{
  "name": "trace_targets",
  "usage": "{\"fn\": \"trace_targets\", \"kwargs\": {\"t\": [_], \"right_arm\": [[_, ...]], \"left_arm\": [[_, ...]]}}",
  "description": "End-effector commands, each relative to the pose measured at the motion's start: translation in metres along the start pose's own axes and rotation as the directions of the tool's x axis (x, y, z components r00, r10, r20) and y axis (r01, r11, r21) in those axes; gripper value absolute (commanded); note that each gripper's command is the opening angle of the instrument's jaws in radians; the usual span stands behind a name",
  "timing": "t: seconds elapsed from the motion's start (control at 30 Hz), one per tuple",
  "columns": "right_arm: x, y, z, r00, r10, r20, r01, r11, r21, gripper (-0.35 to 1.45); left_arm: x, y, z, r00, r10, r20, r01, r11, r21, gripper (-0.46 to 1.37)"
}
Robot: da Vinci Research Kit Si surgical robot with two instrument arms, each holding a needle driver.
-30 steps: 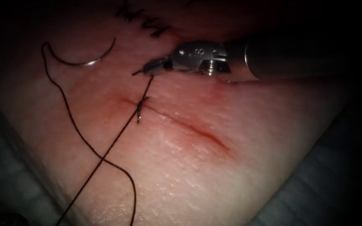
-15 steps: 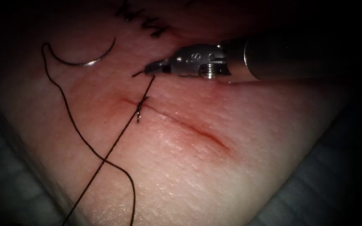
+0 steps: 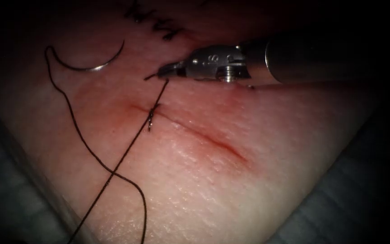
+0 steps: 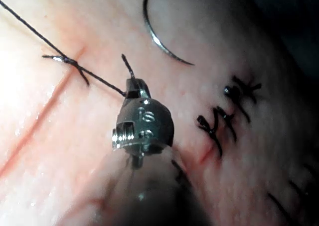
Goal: Wound Closure
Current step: Tie the knot by pulling down with the left arm and up with the right arm
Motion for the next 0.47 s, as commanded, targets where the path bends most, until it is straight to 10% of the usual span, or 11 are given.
{"fn": "trace_targets", "kwargs": {"t": [0.03,0.47], "right_arm": [[0.0,0.0,0.0,1.0,0.001,-0.001,-0.001,1.0,-0.003,-0.35],[0.0006,-0.0004,-0.0001,1.0,0.003,-0.021,-0.002,1.0,0.004,-0.35]], "left_arm": [[-0.0001,-0.0001,0.0001,1.0,-0.001,0.0,0.001,1.0,0.001,-0.35],[0.0,-0.0001,0.0001,1.0,-0.002,0.0,0.002,1.0,0.001,-0.35]]}}
